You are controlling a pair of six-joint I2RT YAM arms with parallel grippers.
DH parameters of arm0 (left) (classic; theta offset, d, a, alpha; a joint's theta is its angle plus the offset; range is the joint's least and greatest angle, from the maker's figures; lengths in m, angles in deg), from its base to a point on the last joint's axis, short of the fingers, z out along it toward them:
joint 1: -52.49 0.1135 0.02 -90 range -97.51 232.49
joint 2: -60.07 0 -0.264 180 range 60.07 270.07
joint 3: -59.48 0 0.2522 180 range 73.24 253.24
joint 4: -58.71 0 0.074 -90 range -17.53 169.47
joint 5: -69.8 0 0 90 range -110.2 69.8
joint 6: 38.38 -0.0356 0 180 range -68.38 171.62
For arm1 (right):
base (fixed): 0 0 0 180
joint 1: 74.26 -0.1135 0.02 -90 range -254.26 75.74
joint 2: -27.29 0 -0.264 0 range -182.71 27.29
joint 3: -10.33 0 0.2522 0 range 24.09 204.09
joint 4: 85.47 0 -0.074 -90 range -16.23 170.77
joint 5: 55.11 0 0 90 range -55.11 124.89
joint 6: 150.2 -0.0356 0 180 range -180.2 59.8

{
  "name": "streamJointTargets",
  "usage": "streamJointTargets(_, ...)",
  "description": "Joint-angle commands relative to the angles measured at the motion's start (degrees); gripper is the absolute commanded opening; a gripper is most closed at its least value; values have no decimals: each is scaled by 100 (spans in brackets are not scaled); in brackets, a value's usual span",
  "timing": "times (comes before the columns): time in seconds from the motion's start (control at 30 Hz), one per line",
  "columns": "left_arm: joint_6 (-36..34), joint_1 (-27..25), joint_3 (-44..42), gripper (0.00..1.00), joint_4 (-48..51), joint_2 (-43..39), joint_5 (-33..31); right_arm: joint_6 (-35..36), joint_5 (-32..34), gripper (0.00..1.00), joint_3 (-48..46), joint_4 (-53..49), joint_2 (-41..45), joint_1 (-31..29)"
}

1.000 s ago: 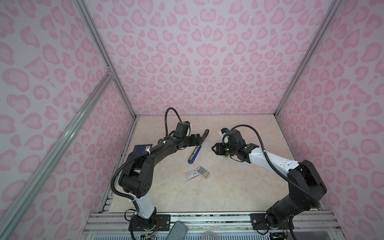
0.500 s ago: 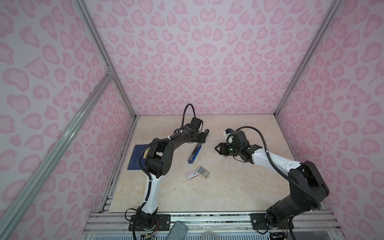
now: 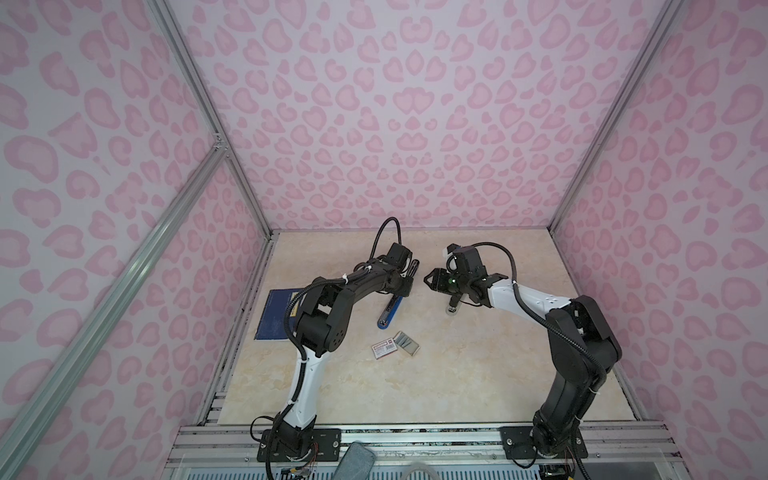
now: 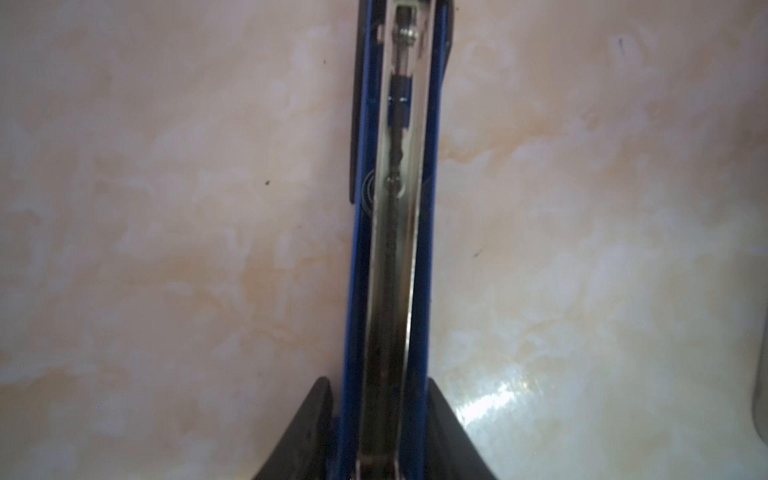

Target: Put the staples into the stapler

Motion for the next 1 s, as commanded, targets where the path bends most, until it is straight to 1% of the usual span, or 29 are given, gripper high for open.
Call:
streamJointTargets(0.0, -272, 0, -213, 31, -45, -163, -3, -331, -111, 48, 333, 223, -385, 67)
streamJointTargets(0.07, -326, 4, -341, 27, -139, -260, 15, -503, -242, 48, 536, 304, -666, 130)
streamJointTargets(0.17, -420, 5, -538, 20, -277, -402, 15, -766, -468, 48, 765, 521, -1055, 230)
streamJointTargets(0.2, -449, 5, -602, 19, -325, -451, 40, -800, -499, 48, 883, 516, -1183, 254)
streamJointTargets(0.27, -444, 5, -741, 13, -445, -539, 87, -784, -576, 49, 1164, 405, -1429, 277)
streamJointTargets(0.4, -421, 2, -1127, 12, -819, -824, 264, -874, -783, 49, 1593, 470, -1772, 339)
streamJointTargets(0.43, -430, -4, -1200, 10, -895, -886, 304, -904, -858, 49, 1643, 522, -1846, 352)
streamJointTargets(0.47, -436, -4, -1253, 4, -935, -925, 320, -923, -902, 49, 1678, 549, -1892, 360)
streamJointTargets(0.6, -428, -13, -1463, 4, -1151, -1080, 358, -1027, -1043, 50, 1847, 588, -2081, 379)
streamJointTargets(0.73, -364, -13, -1801, 4, -1503, -1253, 505, -1214, -1130, 52, 1814, 902, -2128, 404)
streamJointTargets(0.87, -389, -22, -1870, 4, -1554, -1329, 565, -1294, -1262, 53, 1862, 1022, -2205, 419)
streamJointTargets(0.97, -399, -22, -1910, 4, -1607, -1362, 628, -1578, -1510, 53, 1771, 1509, -2281, 432)
